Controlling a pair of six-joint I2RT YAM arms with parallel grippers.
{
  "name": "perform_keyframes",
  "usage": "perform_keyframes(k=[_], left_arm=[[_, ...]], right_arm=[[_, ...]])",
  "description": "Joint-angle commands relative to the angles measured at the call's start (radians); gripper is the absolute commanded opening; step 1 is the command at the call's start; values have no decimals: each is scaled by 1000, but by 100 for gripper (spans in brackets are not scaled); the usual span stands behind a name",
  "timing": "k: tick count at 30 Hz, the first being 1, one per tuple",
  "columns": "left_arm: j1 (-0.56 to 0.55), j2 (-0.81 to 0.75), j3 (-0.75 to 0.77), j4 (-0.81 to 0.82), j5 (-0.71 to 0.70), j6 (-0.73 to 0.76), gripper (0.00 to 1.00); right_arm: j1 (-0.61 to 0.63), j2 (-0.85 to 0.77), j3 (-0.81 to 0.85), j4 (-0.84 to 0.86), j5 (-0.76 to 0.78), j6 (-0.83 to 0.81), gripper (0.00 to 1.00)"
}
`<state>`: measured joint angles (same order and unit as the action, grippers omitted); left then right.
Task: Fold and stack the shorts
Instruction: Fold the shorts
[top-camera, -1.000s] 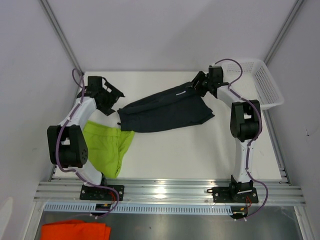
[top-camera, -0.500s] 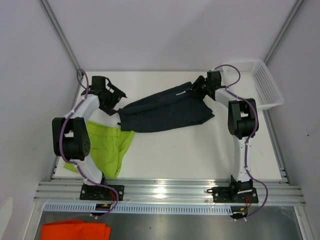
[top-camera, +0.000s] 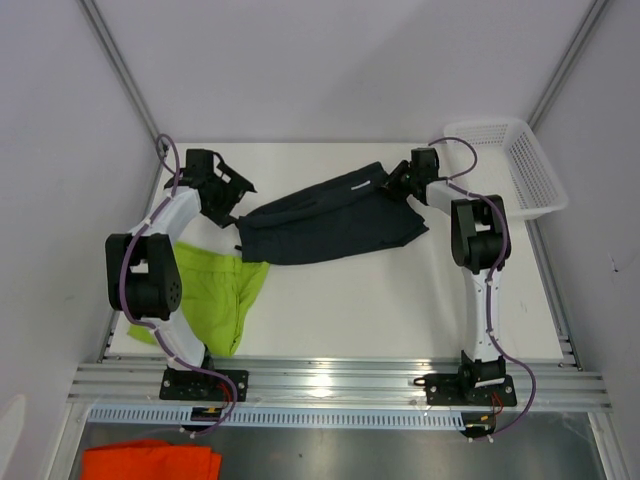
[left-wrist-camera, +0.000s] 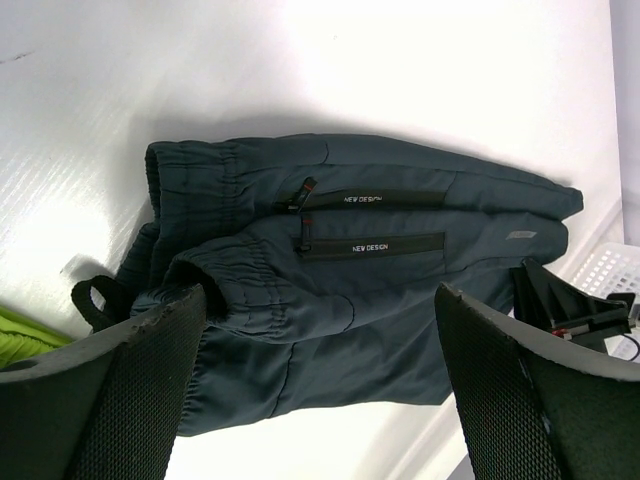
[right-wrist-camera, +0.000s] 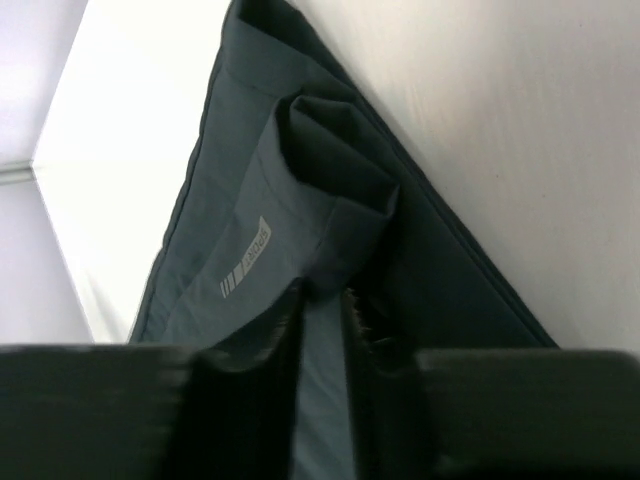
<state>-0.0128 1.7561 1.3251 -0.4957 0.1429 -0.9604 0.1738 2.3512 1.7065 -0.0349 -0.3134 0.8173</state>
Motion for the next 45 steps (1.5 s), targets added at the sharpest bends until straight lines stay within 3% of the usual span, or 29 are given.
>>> perform_keyframes(k=[1, 3, 4, 16, 24, 26, 27, 28, 34, 39, 43, 45], left_arm=[[-4, 8, 46, 8, 17, 6, 96], [-4, 9, 49, 8, 20, 8, 96], [-4, 9, 49, 6, 23, 11, 95], [-4, -32, 51, -18, 1, 38, 95], [-4, -40, 59, -41, -3, 57, 95], [-3, -44, 63, -47, -8, 61, 95], [-3, -46, 66, -50, -15, 69, 95], [-1, -50, 71, -67, -23, 71, 95], [10, -81, 86, -112, -74, 100, 96], [37, -150, 80, -116, -120, 175, 95], [24, -210, 22, -40, -30, 255, 95], [-35, -248, -10, 9, -16, 265, 92]], right_arm=[[1, 25, 48, 24, 20, 20, 21], [0, 25, 48, 68, 19, 34, 11], [1, 22, 48, 76, 16, 40, 0], [18, 5, 145, 136, 10, 88, 0], [21, 238, 355, 366, -45, 249, 1], [23, 278, 438, 375, -47, 261, 43], [26, 296, 455, 375, -46, 258, 56], [29, 298, 465, 372, -36, 255, 76], [17, 206, 397, 380, -30, 195, 83], [-14, 65, 162, 470, -85, 169, 82], [-42, -84, -26, 593, -130, 155, 80], [-54, -124, -111, 621, -154, 152, 77]])
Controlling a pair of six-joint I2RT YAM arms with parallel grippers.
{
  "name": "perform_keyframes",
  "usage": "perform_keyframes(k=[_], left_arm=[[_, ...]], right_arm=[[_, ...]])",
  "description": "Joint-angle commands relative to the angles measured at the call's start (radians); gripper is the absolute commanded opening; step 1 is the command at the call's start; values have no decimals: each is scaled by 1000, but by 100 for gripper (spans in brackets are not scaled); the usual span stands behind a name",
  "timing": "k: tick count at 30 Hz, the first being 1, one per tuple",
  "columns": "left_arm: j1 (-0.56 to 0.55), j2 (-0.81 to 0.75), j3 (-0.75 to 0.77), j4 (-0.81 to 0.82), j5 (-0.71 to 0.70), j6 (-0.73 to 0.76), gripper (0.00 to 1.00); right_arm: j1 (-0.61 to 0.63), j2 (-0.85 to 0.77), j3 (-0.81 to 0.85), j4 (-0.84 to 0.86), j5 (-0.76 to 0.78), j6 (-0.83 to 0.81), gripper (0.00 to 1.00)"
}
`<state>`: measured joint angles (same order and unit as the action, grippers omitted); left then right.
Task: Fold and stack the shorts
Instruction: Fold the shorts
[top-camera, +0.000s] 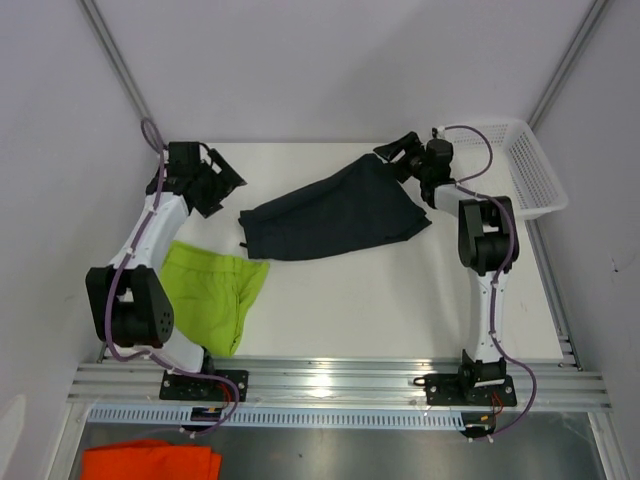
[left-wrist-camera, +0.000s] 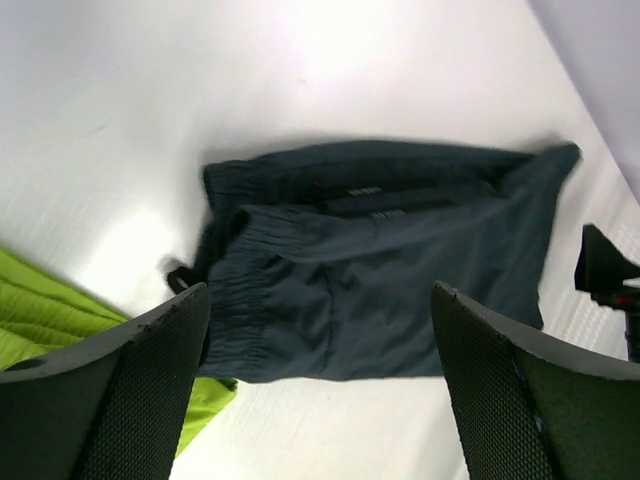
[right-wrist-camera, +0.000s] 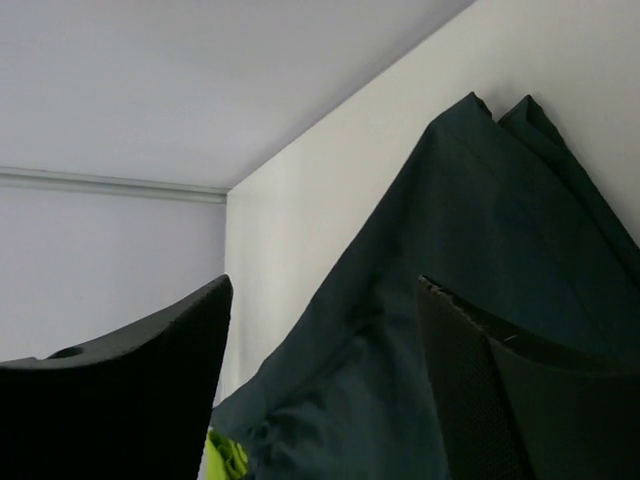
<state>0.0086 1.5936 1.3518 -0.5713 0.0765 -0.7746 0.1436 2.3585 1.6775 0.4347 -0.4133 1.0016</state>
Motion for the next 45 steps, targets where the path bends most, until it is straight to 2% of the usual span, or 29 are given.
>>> perform_keyframes(k=[1, 2, 4, 5, 6, 7, 9, 16, 19, 23, 25, 30, 32, 35, 37, 40, 45], left_arm=[[-68, -92, -51, 100, 65, 77, 90], [-81, -99, -71, 116, 100, 74, 89], [-119, -103, -92, 161, 144, 63, 88], [-131, -103, -108, 180, 169, 64, 86], [-148, -100, -118, 201, 219, 72, 84], [-156, -93, -132, 249, 242, 77, 81], [-165, -80, -137, 267, 281, 90, 76], [-159, 32, -164, 286, 354, 103, 55], [-141, 97, -166, 350, 393, 80, 42], [-98, 218, -99, 369, 440, 67, 15], [-85, 270, -54, 367, 422, 61, 9], [-58, 367, -16, 413, 395, 26, 4], [-58, 393, -3, 395, 352, 20, 0], [-52, 417, -35, 444, 290, -34, 0], [-52, 428, -52, 546, 301, -81, 0], [-50, 483, -49, 606, 339, -133, 0], [-50, 562, 1, 610, 393, -161, 1]], right_arm=[[-25, -148, -103, 154, -61, -35, 74], [-29, -181, -126, 159, -68, -43, 72], [-35, -218, -199, 180, -84, -47, 48], [-35, -247, -219, 177, -88, -57, 42], [-36, -258, -232, 176, -97, -61, 19], [-38, -268, -260, 170, -116, -66, 10], [-38, -292, -286, 168, -134, -75, 3], [-44, -346, -407, 199, -160, -78, 1], [-44, -350, -424, 211, -173, -69, 1], [-38, -360, -430, 208, -179, -73, 1], [-35, -364, -427, 202, -179, -81, 2], [-22, -361, -427, 197, -173, -87, 2], [-16, -357, -429, 202, -174, -87, 2], [7, -355, -441, 211, -174, -92, 2], [20, -354, -464, 220, -165, -92, 2], [47, -347, -484, 242, -160, -87, 2], [85, -346, -542, 271, -157, -87, 2]])
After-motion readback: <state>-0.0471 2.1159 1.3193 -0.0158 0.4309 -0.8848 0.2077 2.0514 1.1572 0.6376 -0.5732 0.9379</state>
